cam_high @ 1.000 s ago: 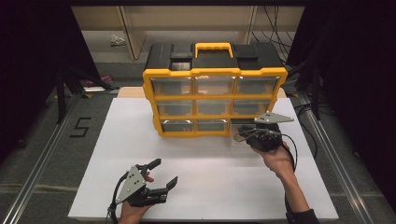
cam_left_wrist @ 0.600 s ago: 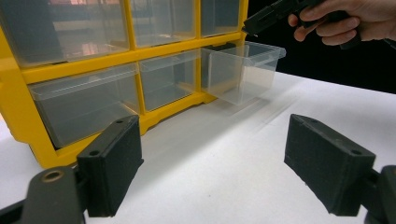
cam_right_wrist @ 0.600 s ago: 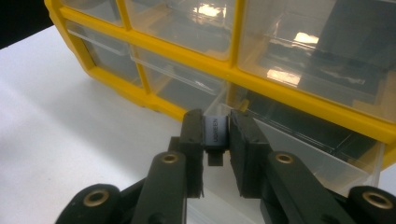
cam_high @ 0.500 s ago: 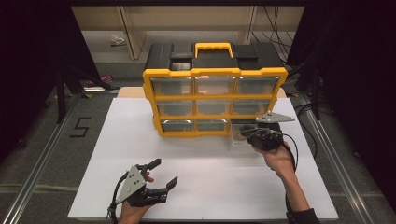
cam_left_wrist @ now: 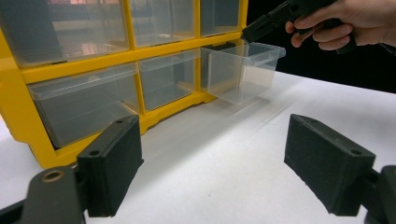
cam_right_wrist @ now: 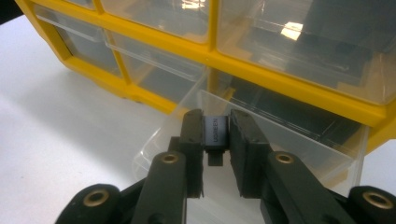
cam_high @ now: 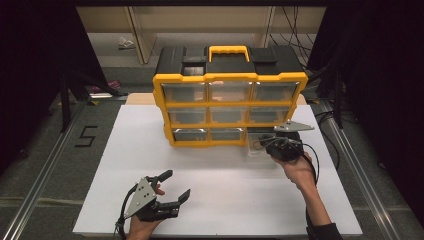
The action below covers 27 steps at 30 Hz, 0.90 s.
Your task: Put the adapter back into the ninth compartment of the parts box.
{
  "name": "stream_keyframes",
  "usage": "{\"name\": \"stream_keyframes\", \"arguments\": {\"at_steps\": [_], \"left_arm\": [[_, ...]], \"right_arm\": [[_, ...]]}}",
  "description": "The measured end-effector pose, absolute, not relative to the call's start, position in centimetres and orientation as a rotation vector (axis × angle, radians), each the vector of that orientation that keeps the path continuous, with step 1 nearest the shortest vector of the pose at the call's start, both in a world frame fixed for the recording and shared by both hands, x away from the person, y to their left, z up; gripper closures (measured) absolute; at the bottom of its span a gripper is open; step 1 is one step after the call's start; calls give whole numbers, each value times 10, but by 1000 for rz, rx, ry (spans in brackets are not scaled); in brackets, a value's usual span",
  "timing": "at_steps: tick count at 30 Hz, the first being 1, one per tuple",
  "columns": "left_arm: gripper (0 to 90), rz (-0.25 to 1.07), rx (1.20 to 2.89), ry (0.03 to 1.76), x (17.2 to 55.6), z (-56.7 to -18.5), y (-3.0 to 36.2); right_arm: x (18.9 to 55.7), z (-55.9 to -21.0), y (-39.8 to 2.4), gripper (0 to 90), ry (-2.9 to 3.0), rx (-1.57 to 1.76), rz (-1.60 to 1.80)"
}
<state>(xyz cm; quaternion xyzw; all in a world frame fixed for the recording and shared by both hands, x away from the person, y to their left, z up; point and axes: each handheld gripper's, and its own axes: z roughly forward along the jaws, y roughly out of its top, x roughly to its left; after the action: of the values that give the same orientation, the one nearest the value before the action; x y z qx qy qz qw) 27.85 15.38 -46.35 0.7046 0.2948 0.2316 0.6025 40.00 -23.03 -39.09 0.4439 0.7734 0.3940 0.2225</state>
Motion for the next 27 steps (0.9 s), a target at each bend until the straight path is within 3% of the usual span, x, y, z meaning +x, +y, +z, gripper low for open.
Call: {"name": "stream_keyframes", "arguments": {"at_steps": [7,8,13,20,27], "left_arm": [[188,537,1633,683,279,-463,154],[187,535,1633,684,279,-464,154],[188,535,1634,683,279,-464,154],[188,535,1633,683,279,-463,154],[188,532,1632,683,279,-463,154]], "right_arm": [[402,-394,-231,741,2133,1250,1056],[403,-394,-232,666,2129,1265,1052],[400,-390,-229,517,2122,1244,1080],[389,-382,-213,420,2129,1133,1139],[383,-380,-208,385,2115,1116,1188]]}}
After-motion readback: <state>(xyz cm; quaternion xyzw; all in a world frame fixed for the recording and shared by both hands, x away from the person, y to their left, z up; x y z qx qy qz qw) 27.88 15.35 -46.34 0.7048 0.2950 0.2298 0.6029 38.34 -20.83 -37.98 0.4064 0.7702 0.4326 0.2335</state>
